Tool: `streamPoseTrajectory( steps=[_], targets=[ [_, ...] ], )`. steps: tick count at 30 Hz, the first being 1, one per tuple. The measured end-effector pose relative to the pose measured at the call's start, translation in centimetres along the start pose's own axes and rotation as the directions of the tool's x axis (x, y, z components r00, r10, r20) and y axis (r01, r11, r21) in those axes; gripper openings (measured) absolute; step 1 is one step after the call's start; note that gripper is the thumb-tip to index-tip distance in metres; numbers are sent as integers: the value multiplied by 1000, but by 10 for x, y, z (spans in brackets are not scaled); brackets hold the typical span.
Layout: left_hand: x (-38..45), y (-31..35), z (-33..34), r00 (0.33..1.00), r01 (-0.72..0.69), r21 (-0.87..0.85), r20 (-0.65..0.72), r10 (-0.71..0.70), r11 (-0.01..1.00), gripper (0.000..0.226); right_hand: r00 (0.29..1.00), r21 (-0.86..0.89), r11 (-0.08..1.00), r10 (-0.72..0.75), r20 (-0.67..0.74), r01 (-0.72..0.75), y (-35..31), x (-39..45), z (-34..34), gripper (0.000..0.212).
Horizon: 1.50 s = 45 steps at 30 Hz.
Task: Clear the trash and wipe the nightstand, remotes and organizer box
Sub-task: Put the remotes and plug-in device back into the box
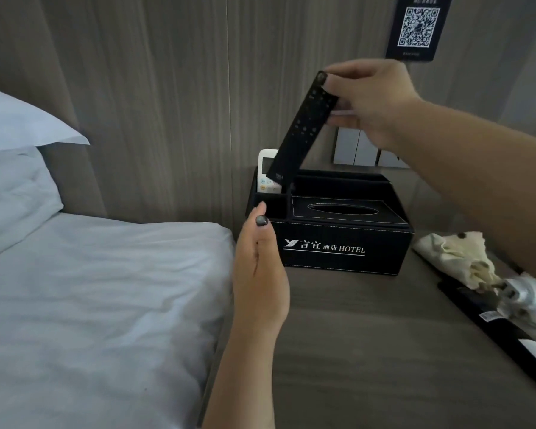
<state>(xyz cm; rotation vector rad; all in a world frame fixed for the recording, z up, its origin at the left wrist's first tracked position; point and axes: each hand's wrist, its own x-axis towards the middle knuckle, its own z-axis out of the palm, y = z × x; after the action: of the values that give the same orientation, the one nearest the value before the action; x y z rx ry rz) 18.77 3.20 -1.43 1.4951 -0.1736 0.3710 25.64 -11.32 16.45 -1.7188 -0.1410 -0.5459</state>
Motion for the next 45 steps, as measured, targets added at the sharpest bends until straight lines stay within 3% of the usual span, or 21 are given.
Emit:
streamPoseTrajectory(
  steps=[4, 8, 13, 20, 27, 32, 36, 38, 45],
  targets=[
    [1, -15, 5, 985, 21, 242, 161, -62, 970, 50, 989, -61, 990, -130, -67, 126, 26, 30, 27, 14],
    [0, -29, 9, 958, -8, 474, 256, -129, 881, 57, 993, -57, 991, -119, -17, 118, 55, 49, 48, 13],
    [1, -33, 10, 956, -65, 528, 276, -98, 847, 59, 995, -13, 995, -99, -16, 99, 69, 60, 56, 14],
    [1, -34, 12, 947, -71, 519, 303, -106, 852, 58, 982, -156, 983, -66, 176, 94, 66, 56, 51, 14],
    [1, -36, 10, 939, -140, 633, 330, -102, 762, 61, 981, -262, 962, -23, 191, 74, 121, 33, 76, 17],
    [2, -37, 10, 937, -138, 613, 336, -99, 778, 61, 955, -458, 841, -216, 202, 287, 141, 31, 80, 20],
    [2, -37, 11, 935, -125, 583, 340, -101, 803, 60, 848, -705, 505, -455, 271, 497, 143, 32, 72, 22],
    [2, -37, 11, 935, -127, 578, 341, -97, 806, 60, 834, -749, 411, -436, 338, 519, 145, 30, 69, 26],
    [2, -32, 12, 927, -149, 612, 361, -106, 777, 60, 855, -809, 279, -210, 474, 517, 141, 23, 65, 46]
  ],
)
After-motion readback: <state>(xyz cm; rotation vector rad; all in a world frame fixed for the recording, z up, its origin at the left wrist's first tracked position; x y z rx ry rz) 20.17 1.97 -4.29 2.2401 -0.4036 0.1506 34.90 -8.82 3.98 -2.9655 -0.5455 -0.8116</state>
